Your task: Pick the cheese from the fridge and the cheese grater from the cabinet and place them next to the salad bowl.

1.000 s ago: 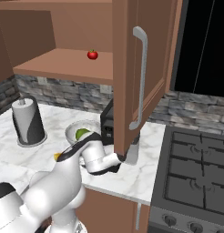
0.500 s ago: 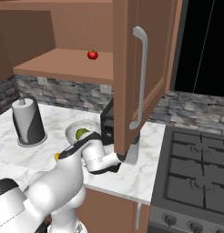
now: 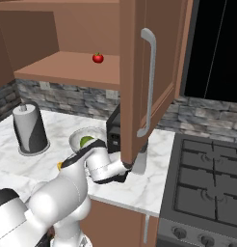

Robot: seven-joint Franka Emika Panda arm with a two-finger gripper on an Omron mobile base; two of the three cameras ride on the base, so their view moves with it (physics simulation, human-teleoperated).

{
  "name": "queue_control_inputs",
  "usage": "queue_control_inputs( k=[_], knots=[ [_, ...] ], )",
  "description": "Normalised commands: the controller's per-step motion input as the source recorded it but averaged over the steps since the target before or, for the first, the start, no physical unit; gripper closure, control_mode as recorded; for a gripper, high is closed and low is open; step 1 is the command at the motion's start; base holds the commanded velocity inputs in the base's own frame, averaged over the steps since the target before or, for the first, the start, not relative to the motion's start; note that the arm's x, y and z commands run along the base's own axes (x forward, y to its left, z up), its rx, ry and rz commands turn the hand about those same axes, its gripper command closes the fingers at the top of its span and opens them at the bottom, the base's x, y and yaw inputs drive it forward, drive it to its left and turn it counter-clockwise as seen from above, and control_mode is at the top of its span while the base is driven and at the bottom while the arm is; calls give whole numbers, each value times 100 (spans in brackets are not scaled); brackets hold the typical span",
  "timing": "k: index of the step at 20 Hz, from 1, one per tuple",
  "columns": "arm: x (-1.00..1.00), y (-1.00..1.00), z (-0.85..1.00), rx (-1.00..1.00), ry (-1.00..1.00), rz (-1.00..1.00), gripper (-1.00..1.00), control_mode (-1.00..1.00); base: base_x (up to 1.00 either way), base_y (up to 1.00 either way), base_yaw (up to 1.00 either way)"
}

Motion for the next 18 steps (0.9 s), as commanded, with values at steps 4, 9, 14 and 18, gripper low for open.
queue_control_inputs(
  k=[4,9,14,18],
  knots=[
    [-11,27,-36,0,0,-2,100,-100,0,0,0],
    [-14,27,-34,0,0,-3,100,-100,0,0,0],
    [-13,26,-36,0,0,-3,-100,-100,0,0,0],
    [-12,17,-34,0,0,-3,-100,-100,0,0,0]
  ],
)
